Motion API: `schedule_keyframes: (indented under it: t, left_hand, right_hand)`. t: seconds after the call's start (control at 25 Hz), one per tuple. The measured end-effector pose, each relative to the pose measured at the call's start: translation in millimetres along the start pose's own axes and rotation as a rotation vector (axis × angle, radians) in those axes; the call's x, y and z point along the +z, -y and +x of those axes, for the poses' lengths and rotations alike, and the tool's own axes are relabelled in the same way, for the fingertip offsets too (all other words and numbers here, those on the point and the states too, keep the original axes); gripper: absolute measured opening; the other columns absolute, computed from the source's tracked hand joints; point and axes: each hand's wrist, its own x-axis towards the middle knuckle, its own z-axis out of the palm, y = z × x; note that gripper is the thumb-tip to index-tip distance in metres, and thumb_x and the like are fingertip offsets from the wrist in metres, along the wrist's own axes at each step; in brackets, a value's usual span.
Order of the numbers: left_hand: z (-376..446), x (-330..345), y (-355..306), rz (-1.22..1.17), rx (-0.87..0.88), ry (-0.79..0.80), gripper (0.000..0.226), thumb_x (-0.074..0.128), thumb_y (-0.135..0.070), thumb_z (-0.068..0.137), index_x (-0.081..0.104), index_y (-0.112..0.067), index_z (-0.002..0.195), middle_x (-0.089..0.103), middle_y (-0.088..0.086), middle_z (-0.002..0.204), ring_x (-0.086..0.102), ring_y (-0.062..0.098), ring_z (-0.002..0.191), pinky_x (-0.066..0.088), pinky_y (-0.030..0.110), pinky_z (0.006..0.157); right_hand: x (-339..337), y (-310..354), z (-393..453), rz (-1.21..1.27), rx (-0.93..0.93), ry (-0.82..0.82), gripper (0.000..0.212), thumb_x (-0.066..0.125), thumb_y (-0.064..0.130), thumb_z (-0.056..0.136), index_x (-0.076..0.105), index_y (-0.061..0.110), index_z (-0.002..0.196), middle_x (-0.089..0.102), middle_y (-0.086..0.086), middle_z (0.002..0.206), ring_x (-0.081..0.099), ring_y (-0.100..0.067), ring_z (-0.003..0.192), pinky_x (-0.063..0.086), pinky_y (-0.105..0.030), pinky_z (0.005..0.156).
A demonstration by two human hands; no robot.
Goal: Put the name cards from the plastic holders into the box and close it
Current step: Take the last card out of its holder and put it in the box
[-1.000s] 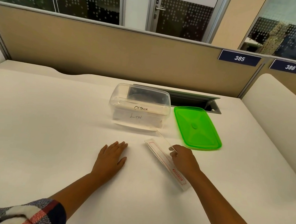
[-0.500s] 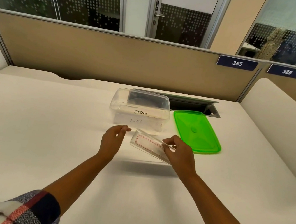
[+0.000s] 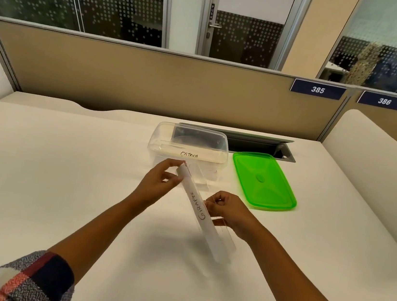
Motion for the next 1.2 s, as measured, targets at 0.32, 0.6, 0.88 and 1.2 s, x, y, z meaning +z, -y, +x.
schedule_keyframes:
  t: [0.32,0.6,0.88,1.2]
  left_hand:
    - [10,-14,7,0.014,-0.004,-0.085,0.019,0.058,-0.020,0.088,0.056,-0.023,0.070,0.059,-0.009,0.087,0.054,0.000,0.084,0.044,0.004,0.064]
    - [14,-8,-2,0.071,-0.015,0.047,0.022,0.062,-0.022,0.085,0.058,-0.023,0.064,0.062,-0.008,0.076,0.056,0.003,0.076,0.045,0.008,0.064]
    - [29,13,-28,0.053,0.042,-0.100,0.011,0.058,-0.023,0.088,0.054,-0.014,0.086,0.060,-0.002,0.084,0.055,0.007,0.077,0.045,0.014,0.067]
    - [1,13,20,0.154,-0.158,-0.467,0.015,0.048,-0.017,0.091,0.057,-0.008,0.099,0.061,0.010,0.105,0.058,0.023,0.092,0.047,0.024,0.073]
  right_hand:
    - [-5,-1,4,-0.168,0.137,0.117,0.007,0.059,0.019,0.088,0.063,0.023,0.087,0.070,-0.009,0.091,0.066,-0.026,0.082,0.054,-0.041,0.082]
    - [1,27,5,-0.079,-0.091,0.030,0.020,0.047,0.036,0.094,0.061,0.022,0.100,0.067,0.001,0.105,0.065,-0.012,0.095,0.054,-0.030,0.081]
    - [22,52,14,-0.292,-0.292,-0.187,0.018,0.064,0.018,0.085,0.060,0.023,0.102,0.068,-0.007,0.096,0.066,-0.025,0.087,0.056,-0.033,0.074]
    - [-4,49,13,0.293,-0.248,-0.544,0.022,0.055,0.004,0.089,0.046,0.018,0.075,0.051,-0.003,0.082,0.057,-0.021,0.086,0.056,-0.036,0.068]
